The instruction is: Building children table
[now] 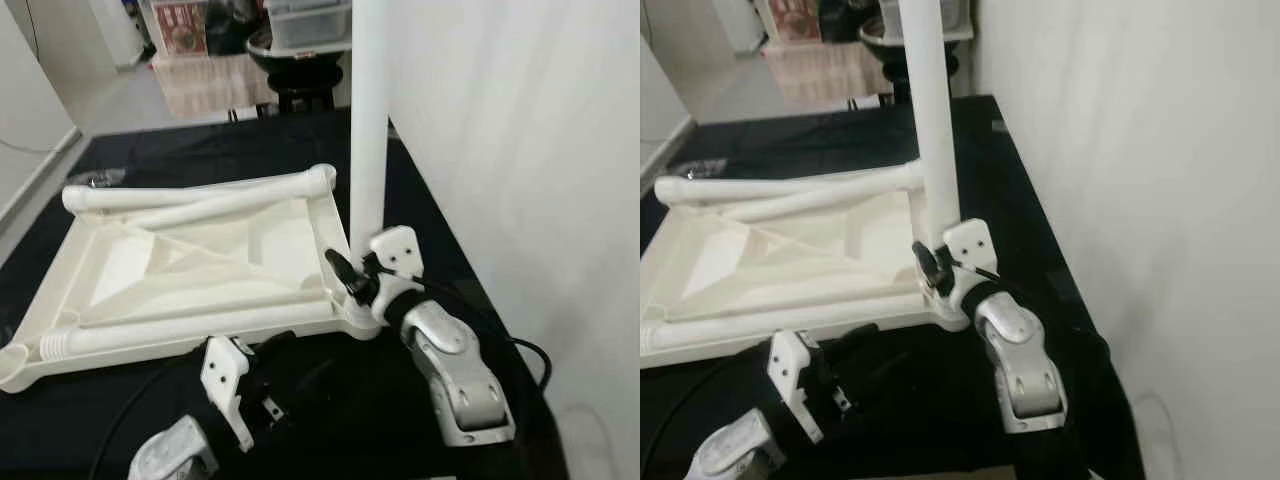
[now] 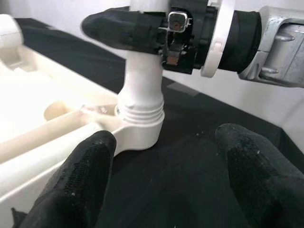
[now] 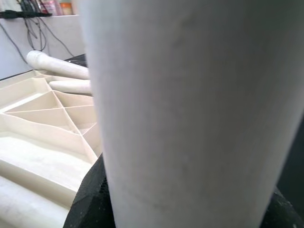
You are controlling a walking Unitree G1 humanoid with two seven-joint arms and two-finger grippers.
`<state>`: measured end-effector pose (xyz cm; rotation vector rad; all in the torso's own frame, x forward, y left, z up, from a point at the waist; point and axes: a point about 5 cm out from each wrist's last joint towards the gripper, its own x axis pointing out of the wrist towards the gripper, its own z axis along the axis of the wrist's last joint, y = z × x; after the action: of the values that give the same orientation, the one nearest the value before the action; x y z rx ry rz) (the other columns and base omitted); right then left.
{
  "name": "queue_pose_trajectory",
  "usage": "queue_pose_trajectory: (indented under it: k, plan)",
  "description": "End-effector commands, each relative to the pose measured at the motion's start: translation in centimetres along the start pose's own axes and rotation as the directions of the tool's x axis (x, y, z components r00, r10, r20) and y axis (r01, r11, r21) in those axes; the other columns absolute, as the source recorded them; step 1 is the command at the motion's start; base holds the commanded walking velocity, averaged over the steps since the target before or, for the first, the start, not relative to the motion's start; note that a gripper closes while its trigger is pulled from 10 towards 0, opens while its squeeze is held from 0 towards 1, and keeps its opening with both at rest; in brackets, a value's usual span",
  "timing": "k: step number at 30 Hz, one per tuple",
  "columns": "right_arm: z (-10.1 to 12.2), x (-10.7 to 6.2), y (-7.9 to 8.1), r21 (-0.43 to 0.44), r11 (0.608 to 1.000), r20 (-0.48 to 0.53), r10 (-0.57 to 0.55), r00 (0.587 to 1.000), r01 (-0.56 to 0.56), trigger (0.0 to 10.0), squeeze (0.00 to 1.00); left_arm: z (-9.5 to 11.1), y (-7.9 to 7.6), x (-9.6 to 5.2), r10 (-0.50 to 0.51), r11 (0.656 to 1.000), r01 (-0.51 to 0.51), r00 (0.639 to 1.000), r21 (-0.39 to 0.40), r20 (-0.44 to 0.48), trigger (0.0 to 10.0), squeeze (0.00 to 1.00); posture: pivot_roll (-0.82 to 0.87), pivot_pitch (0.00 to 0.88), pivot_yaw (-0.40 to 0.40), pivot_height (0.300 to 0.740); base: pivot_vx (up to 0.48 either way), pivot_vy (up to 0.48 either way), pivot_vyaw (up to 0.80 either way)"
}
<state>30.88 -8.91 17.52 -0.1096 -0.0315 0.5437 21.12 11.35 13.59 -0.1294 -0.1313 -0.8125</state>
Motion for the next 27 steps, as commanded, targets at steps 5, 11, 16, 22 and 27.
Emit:
queue_pose_trajectory:
  k: [5,11,16,22,27]
  plan:
    - [-4.7,-0.5,0.3,0.145,0.989,-0.218,0.053,0.974,-0.021,10.0,0.0,-0.5,0.2,-0.4,0.015,1.0,-0.015,1.0,0.005,-0.018,10.0,0.0,-0.02,0.141,0.045,0.74,0.0,0.0,0.0]
    - [-2.2,0.8,-1.5,0.101,0.984,-0.148,0.161,0.976,-0.147,10.0,1.0,-0.5,0.1,-0.4,0.003,1.0,-0.003,1.0,0.004,-0.025,10.0,0.0,-0.02,0.144,0.059,0.74,0.0,0.0,0.0]
    - [0.8,1.9,-3.4,0.034,0.91,-0.062,0.415,0.908,-0.413,10.0,0.21,-0.4,0.0,-0.3,-0.002,1.0,0.002,1.0,0.002,-0.024,10.0,0.0,-0.01,0.151,0.057,0.74,0.0,0.0,0.0]
    - [2.1,2.2,-3.9,0.021,0.786,-0.042,0.618,0.785,-0.617,10.0,0.0,-0.4,-0.2,-0.3,-0.001,1.0,0.001,1.0,0.004,-0.02,10.0,0.0,0.0,0.154,0.056,0.74,0.0,0.0,0.0]
    - [2.0,2.6,-4.6,0.06,0.737,-0.062,0.676,0.735,-0.673,0.0,0.0,-0.3,-0.3,-0.3,-0.004,1.0,0.004,1.0,0.004,-0.021,10.0,0.0,0.02,0.155,0.059,0.74,0.0,0.0,0.0]
